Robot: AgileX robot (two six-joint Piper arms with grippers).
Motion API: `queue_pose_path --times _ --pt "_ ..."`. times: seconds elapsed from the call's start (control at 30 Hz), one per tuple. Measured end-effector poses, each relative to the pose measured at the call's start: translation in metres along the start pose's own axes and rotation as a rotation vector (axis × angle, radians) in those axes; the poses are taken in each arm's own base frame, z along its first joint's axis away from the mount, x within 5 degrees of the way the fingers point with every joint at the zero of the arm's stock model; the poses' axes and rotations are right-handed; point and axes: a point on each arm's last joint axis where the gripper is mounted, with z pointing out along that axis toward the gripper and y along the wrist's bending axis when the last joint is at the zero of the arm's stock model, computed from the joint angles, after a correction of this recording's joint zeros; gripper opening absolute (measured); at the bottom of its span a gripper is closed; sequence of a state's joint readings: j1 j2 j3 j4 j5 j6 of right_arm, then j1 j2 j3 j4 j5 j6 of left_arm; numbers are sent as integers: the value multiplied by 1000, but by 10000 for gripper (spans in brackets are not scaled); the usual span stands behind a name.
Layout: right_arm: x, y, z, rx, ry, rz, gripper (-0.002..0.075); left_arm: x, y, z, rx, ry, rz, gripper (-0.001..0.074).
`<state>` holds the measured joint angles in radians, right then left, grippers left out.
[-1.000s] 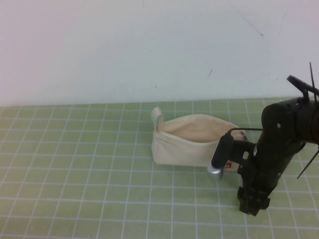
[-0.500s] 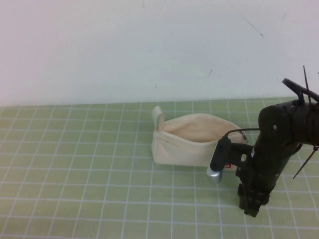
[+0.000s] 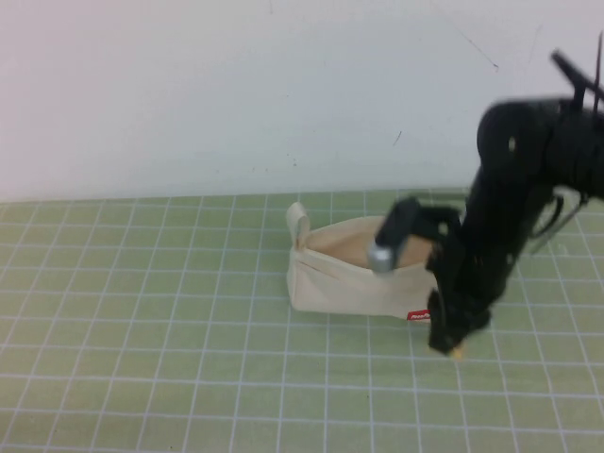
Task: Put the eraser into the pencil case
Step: Pick up the eraser from the table, then place the eraser on the pencil case
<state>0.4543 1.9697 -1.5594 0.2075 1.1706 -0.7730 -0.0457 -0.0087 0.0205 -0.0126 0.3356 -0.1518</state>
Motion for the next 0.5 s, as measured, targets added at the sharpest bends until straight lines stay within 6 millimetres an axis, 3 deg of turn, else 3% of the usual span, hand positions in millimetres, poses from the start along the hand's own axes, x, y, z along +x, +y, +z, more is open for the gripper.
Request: queue_pose_path --times 0.33,0.5 --pt "-41 -12 -77 214 -283 -43 193 0 0 0 0 0 0 -1" --pt "-51 -22 -71 250 -339 -35 193 0 0 0 0 0 0 -1"
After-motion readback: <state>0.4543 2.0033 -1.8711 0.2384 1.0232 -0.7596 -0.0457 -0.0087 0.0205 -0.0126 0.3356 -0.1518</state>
